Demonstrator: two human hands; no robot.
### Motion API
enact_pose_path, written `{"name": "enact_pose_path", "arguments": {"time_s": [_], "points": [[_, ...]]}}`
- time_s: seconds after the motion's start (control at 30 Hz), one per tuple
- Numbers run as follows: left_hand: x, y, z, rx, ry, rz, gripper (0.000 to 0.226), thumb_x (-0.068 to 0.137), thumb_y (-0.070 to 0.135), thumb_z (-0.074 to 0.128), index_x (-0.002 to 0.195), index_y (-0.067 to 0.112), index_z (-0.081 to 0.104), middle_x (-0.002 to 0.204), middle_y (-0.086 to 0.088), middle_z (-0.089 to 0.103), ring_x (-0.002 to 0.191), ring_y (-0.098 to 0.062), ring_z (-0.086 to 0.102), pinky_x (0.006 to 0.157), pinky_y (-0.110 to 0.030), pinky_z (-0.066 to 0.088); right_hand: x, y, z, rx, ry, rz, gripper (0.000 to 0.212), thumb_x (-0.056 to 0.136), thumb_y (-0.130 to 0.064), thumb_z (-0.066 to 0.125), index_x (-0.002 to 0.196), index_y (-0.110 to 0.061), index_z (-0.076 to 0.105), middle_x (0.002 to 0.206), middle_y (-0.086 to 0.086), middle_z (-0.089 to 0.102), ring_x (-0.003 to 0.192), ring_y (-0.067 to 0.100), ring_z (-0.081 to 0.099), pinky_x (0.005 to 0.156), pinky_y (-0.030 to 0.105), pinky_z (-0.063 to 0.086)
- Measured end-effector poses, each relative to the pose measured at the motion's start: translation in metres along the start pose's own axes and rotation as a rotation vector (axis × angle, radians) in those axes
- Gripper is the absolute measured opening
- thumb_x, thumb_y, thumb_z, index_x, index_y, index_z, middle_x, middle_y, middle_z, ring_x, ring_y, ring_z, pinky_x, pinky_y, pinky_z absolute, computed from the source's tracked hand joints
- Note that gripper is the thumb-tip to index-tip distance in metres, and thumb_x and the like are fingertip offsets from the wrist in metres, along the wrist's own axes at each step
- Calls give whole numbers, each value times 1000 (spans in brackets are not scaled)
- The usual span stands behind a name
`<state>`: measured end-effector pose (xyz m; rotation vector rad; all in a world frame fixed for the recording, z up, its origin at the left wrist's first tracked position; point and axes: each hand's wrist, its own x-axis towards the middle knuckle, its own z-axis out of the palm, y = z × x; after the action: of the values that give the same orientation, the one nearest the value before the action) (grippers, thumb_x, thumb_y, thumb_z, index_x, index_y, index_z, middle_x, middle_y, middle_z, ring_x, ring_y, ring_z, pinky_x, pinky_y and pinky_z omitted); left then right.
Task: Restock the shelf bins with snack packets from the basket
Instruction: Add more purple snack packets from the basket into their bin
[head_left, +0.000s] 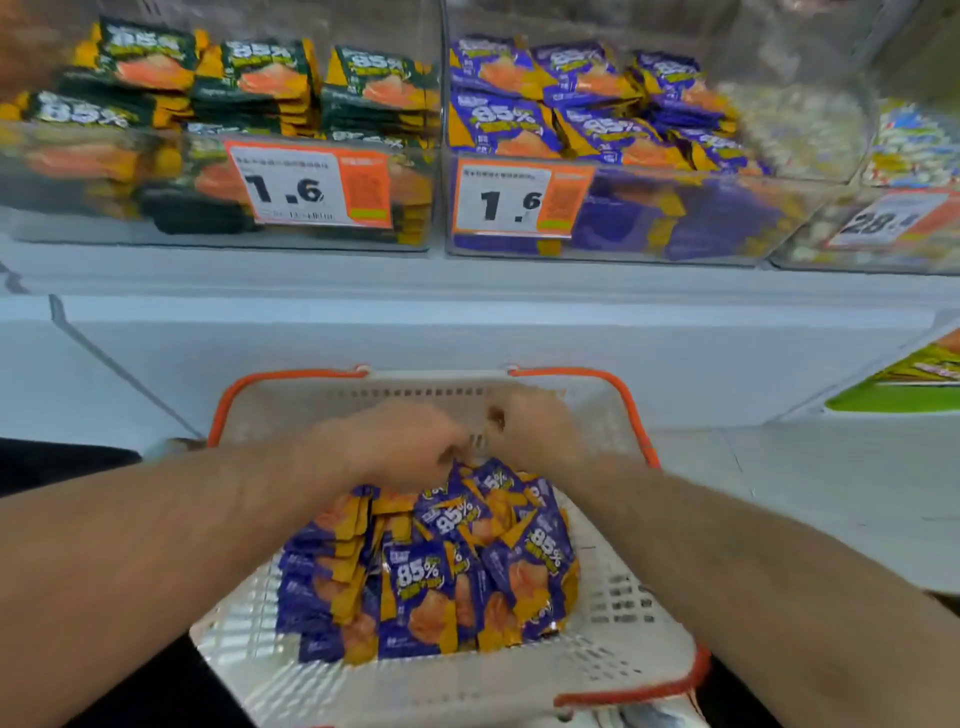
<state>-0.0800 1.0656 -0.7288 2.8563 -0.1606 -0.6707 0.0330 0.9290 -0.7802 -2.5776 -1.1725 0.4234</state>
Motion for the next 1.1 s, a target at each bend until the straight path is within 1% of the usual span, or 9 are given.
{"name": "enact_pose_path", "arguments": {"time_s": [0.13, 0.27, 0.37, 0.5, 0.57, 0.67, 0.9, 1.0, 1.1], "points": [[7, -3, 11, -18, -49, -9, 24, 93, 24, 50, 114, 26, 62, 111, 6, 63, 101, -16, 59, 88, -35, 51, -29, 21, 63, -64, -374, 348, 24, 81, -38, 61, 74, -15, 58, 73, 4, 59, 69, 20, 60, 56, 32, 44], [10, -1, 13, -55, -65, -5, 29, 96, 24, 48, 122, 25, 61, 120, 6, 62, 107, -14, 56, 91, -31, 48, -50, 23, 112, -108, -570, 527, 74, 56, -79, 65, 105, -24, 67, 109, 3, 66, 102, 26, 64, 83, 40, 56], [12, -2, 12, -71, -75, -14, 29, 96, 25, 48, 123, 26, 60, 120, 7, 61, 106, -12, 56, 91, -31, 48, -56, 19, 122, -124, -634, 543, 57, 70, -62, 75, 104, -18, 61, 126, 9, 58, 119, 33, 56, 96, 48, 50], [14, -5, 9, -109, -79, -56, 30, 95, 25, 48, 122, 28, 61, 119, 9, 62, 105, -12, 58, 92, -35, 51, -52, 17, 114, -154, -567, 440, 25, 93, -21, 57, 71, -15, 45, 84, 7, 57, 86, 28, 62, 74, 41, 54], [13, -11, 10, -126, -93, -92, 29, 95, 24, 48, 121, 27, 61, 119, 8, 63, 104, -13, 59, 92, -34, 51, -46, 13, 88, -245, -544, 331, 26, 95, -12, 51, 70, -13, 46, 69, 4, 44, 64, 22, 50, 68, 41, 53], [12, -19, 12, -126, -121, -159, 32, 94, 23, 52, 124, 28, 60, 121, 6, 62, 104, -13, 60, 94, -34, 52, -30, 3, 32, -332, -523, 219, 19, 94, -6, 49, 79, -10, 59, 70, 4, 47, 66, 20, 50, 70, 37, 51], [1, -20, -20, -283, 18, -162, 82, 78, 45, 78, 146, 28, 36, 146, 5, 48, 127, -16, 51, 100, -29, 42, -5, -7, -80, 350, -447, 231, 12, 91, -8, 54, 97, 0, 61, 86, 15, 57, 75, 25, 53, 64, 33, 44], [-2, -23, -29, -447, 158, -129, 55, 75, 37, 81, 124, 29, 57, 118, 5, 68, 104, -15, 64, 90, -33, 50, -16, -15, -117, 665, -442, 180, 17, 88, -5, 57, 99, 8, 57, 88, 15, 56, 83, 25, 52, 73, 35, 43], [-8, -13, -49, -351, 431, -44, 19, 81, 20, 76, 100, 18, 72, 94, 0, 71, 87, -18, 64, 75, -25, 49, -36, -25, -155, 876, -527, 157, 11, 84, -23, 64, 85, -12, 61, 82, 1, 67, 80, 18, 61, 73, 26, 48]]}}
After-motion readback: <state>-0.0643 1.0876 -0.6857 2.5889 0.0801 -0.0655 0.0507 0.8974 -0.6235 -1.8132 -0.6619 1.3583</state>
